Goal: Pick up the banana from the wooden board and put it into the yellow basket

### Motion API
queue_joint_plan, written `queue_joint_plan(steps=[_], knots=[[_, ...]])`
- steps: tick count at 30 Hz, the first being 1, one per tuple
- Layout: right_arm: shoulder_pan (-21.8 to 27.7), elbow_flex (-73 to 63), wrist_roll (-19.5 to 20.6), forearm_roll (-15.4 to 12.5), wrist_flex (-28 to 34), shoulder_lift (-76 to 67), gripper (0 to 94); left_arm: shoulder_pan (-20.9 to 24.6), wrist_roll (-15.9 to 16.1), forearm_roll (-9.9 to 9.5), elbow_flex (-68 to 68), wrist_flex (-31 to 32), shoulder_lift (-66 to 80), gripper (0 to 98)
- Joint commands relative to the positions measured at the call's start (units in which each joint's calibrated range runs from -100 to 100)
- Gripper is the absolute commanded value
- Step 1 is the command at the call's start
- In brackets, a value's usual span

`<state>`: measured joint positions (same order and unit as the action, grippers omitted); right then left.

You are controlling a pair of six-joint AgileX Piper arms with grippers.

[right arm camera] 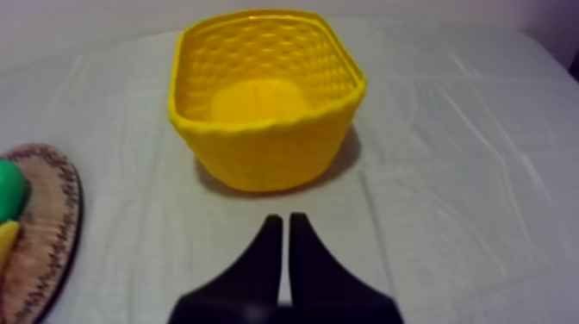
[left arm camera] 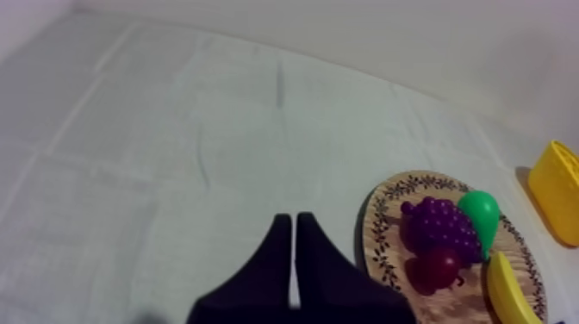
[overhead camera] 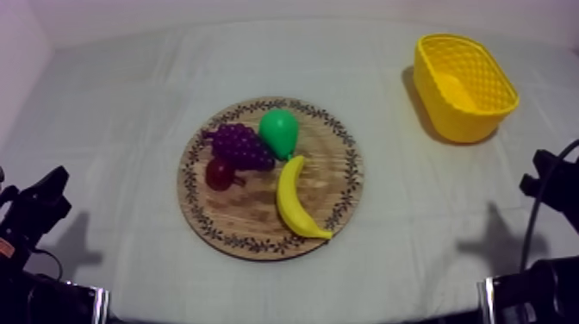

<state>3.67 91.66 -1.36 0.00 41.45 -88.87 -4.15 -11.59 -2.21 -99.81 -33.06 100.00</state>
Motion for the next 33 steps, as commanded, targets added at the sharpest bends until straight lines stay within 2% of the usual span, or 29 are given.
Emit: queue_joint_plan(steps=[1, 6, 17, 24, 33], knots=[[-1.3, -9.5, 1.9, 0.0, 1.9, 7.6, 0.9, 0.0, 0.0, 0.04, 0.0, 0.0, 0.0, 0.1], [-4.9, -25.2, 4.5, -0.2, 7.0, 18.7, 1.0, 0.0, 0.0, 0.04, 0.0, 0.0, 0.0, 0.1], [-18.8, -46.1, 12.0, 3.0, 15.3, 31.9, 1.0, 0.0, 0.0, 0.04, 0.0, 0.0, 0.0, 0.1], [-25.1, -51.9, 14.8, 2.4, 16.5, 40.3, 1.1, 0.0, 0.0, 0.04, 0.0, 0.0, 0.0, 0.1], [-34.6, -53.0, 21.3, 4.1, 16.0, 48.3, 1.3, 0.0, 0.0, 0.04, 0.0, 0.0, 0.0, 0.1]])
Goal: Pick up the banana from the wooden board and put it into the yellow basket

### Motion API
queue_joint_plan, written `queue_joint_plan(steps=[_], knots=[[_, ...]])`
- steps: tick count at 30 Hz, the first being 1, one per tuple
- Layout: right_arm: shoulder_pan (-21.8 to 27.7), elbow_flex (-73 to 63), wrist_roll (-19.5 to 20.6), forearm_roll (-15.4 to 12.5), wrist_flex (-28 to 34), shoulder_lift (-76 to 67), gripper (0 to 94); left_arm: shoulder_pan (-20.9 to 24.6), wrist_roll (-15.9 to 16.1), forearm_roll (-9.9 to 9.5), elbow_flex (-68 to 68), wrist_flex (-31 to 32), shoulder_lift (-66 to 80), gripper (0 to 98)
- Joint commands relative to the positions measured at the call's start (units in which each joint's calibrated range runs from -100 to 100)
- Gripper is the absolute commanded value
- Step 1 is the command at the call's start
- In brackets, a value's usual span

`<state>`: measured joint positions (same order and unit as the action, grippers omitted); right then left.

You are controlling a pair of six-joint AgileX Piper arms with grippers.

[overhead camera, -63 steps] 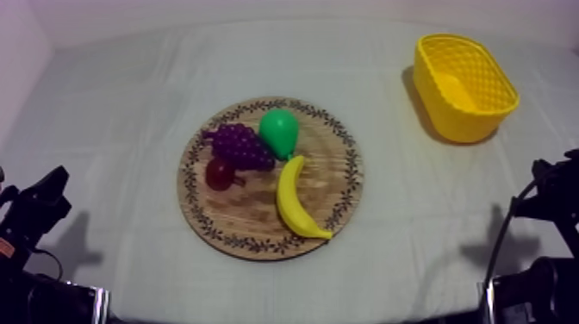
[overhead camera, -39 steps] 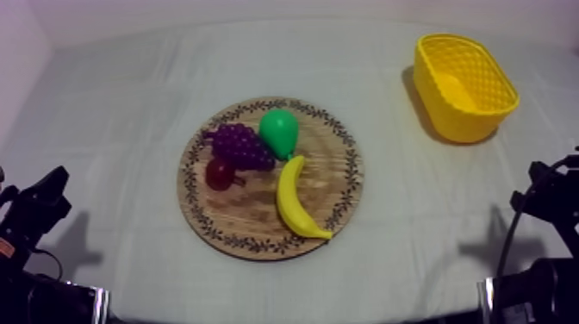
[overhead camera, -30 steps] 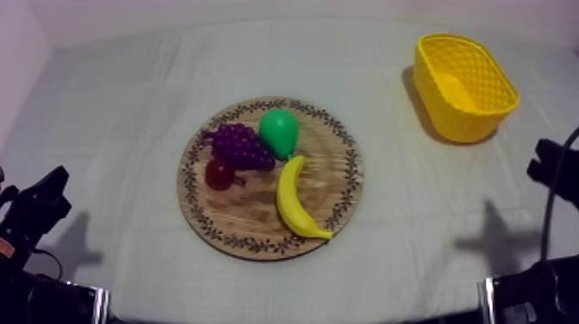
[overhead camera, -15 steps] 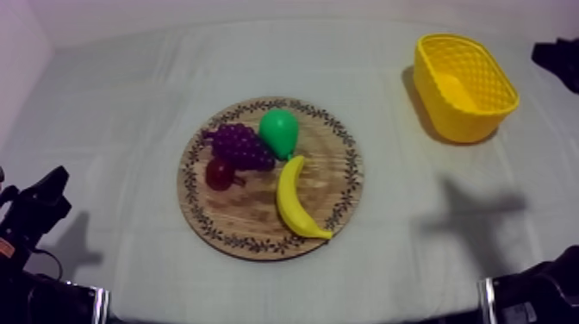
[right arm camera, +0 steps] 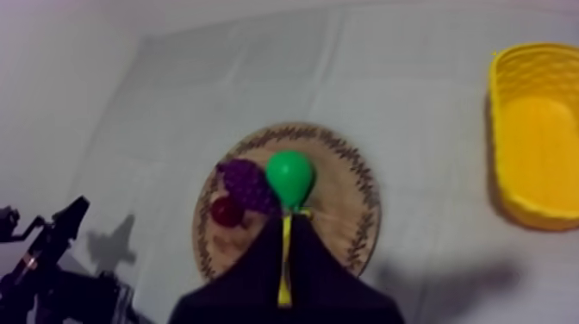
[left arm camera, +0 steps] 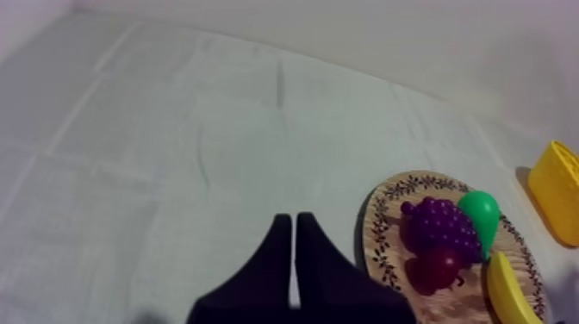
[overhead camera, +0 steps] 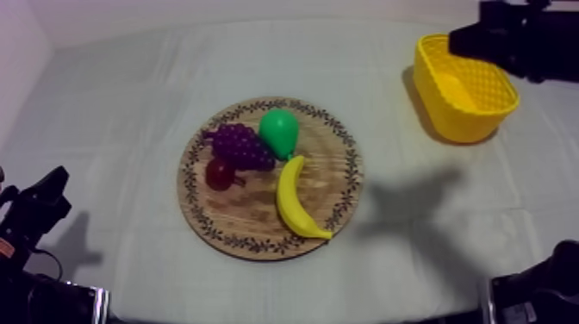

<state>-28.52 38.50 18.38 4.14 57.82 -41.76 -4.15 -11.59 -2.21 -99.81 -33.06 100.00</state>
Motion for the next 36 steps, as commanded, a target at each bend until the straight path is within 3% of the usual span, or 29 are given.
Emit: queue_joint_plan(steps=[1, 11, 21, 22, 26, 28, 31, 36], knots=[[-2.9, 0.3, 2.0, -0.2, -0.9, 2.1, 1.4, 0.0, 0.0, 0.04, 0.0, 0.0, 0.0, 0.1], [-6.8, 7.9, 5.8, -0.9, -12.0, 10.4, 1.6, 0.0, 0.0, 0.04, 0.0, 0.0, 0.0, 0.1], [-8.0, 10.6, 3.8, -2.8, -15.0, 18.6, 4.3, 0.0, 0.0, 0.04, 0.0, 0.0, 0.0, 0.1], [-8.3, 10.7, 3.2, -3.2, -15.0, 18.9, 10.0, 0.0, 0.0, 0.04, 0.0, 0.0, 0.0, 0.1], [-10.4, 10.6, 3.2, -2.5, -13.6, 19.2, 47.3, 0.0, 0.0, 0.04, 0.0, 0.0, 0.0, 0.1], [-10.6, 10.3, 3.3, -2.4, -13.0, 19.2, 58.0, 0.0, 0.0, 0.04, 0.0, 0.0, 0.0, 0.1], [-9.9, 10.1, 2.9, -2.8, -12.5, 19.3, 65.2, 0.0, 0.0, 0.04, 0.0, 0.0, 0.0, 0.1], [-9.5, 10.5, 2.9, -2.9, -12.8, 19.6, 68.2, 0.0, 0.0, 0.04, 0.0, 0.0, 0.0, 0.1]])
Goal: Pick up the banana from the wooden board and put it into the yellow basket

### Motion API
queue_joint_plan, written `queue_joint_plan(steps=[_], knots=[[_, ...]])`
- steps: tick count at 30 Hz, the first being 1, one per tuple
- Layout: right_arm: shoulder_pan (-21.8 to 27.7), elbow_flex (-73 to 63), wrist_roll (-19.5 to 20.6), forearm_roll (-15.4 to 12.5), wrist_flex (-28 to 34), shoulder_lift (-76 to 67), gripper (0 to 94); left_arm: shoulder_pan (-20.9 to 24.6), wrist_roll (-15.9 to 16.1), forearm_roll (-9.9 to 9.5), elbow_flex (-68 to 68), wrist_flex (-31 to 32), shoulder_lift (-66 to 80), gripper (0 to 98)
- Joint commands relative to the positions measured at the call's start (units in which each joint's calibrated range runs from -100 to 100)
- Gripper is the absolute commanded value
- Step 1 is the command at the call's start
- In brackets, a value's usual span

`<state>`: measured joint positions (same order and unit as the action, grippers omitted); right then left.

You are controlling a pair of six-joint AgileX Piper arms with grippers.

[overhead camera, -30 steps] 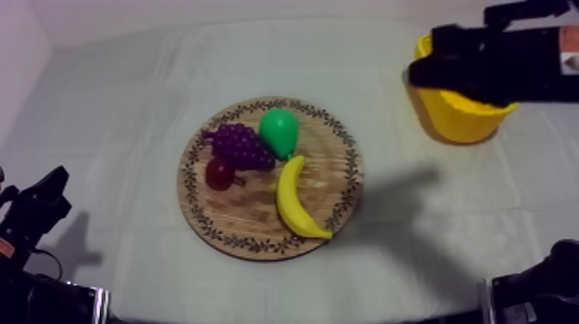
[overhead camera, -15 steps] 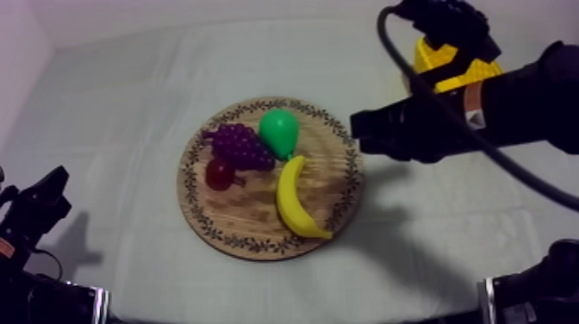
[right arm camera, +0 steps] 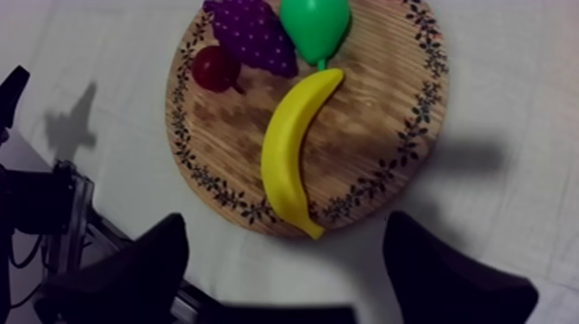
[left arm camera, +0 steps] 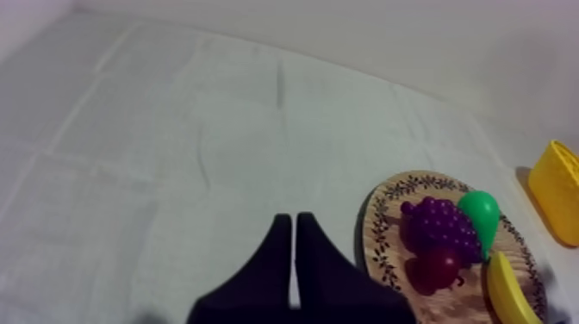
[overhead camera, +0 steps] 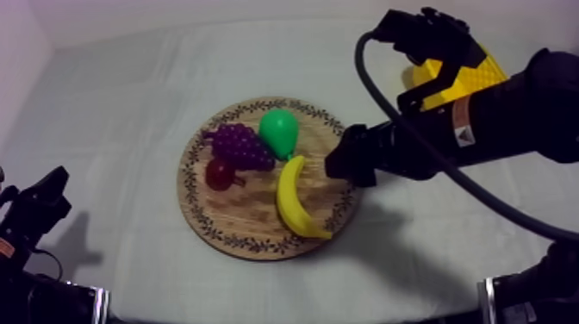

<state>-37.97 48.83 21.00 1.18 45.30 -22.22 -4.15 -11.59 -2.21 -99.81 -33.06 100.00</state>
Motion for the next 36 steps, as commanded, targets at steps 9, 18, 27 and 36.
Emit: queue_joint_plan(steps=[9, 18, 27, 36], knots=[[-0.6, -2.6, -0.4, -1.7, -0.8, 6.0, 65.9, 0.0, 0.0, 0.04, 0.0, 0.0, 0.0, 0.1], [-0.2, -7.7, -3.5, -5.2, -1.8, 16.5, 64.5, 0.0, 0.0, 0.04, 0.0, 0.0, 0.0, 0.1], [-0.3, -11.6, -4.9, -6.5, -2.8, 26.7, 63.5, 0.0, 0.0, 0.04, 0.0, 0.0, 0.0, 0.1], [-1.0, -16.3, -5.2, -6.4, -3.7, 35.3, 62.5, 0.0, 0.0, 0.04, 0.0, 0.0, 0.0, 0.1]])
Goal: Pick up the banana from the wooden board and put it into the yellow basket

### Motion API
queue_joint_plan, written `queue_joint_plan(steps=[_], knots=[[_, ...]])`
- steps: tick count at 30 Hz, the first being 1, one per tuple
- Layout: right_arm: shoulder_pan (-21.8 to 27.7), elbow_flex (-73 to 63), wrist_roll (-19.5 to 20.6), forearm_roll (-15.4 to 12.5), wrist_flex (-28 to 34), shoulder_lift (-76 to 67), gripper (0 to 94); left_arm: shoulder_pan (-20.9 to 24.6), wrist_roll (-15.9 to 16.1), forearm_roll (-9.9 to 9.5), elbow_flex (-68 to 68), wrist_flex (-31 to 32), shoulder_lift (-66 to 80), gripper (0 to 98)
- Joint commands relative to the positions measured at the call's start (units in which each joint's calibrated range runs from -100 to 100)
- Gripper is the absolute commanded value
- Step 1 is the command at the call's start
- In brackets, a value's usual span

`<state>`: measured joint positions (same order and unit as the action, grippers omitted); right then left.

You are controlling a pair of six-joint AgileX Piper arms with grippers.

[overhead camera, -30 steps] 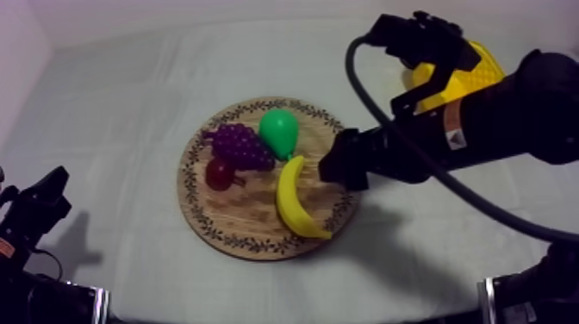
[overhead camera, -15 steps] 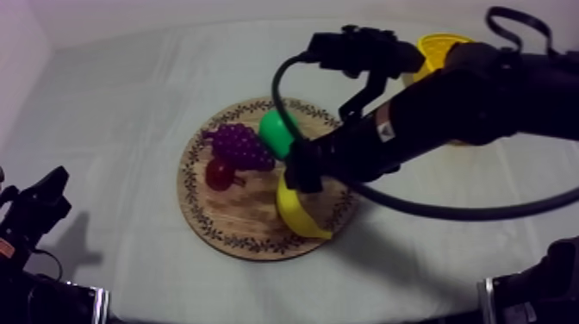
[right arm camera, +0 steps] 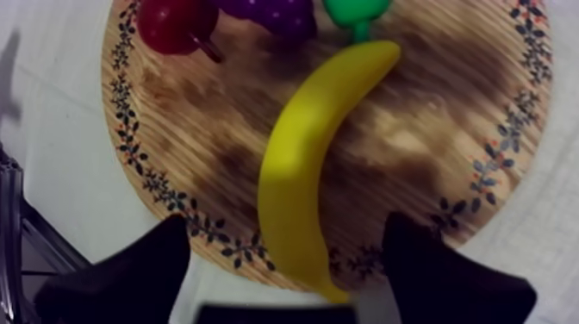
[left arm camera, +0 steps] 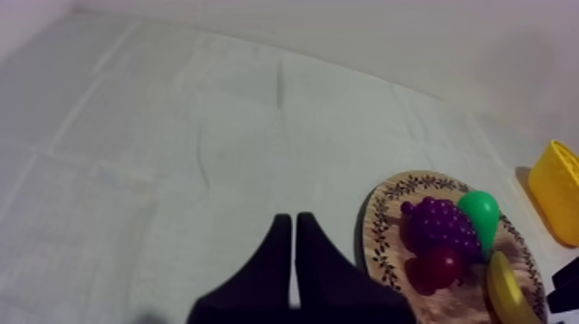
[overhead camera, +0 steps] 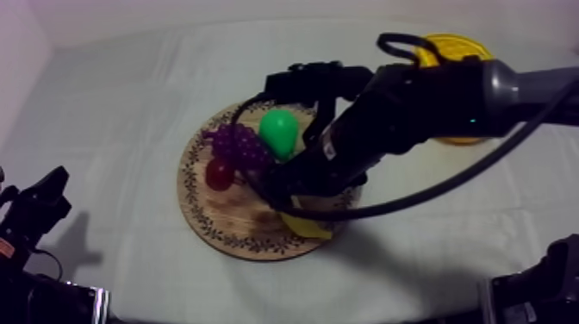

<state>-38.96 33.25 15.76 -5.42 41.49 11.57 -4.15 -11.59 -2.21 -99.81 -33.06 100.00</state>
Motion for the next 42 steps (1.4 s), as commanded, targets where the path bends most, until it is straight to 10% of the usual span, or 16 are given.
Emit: queue_joint_plan(steps=[1, 14, 42], knots=[[-0.1, -1.4, 0.0, 0.1, 0.0, 2.5, 62.4, 0.0, 0.0, 0.04, 0.0, 0.0, 0.0, 0.1], [1.5, -14.4, -4.0, -3.5, 8.5, 12.9, 60.9, 0.0, 0.0, 0.04, 0.0, 0.0, 0.0, 0.1], [4.4, -13.7, -13.0, -8.7, 16.7, 15.3, 18.9, 0.0, 0.0, 0.04, 0.0, 0.0, 0.0, 0.1]])
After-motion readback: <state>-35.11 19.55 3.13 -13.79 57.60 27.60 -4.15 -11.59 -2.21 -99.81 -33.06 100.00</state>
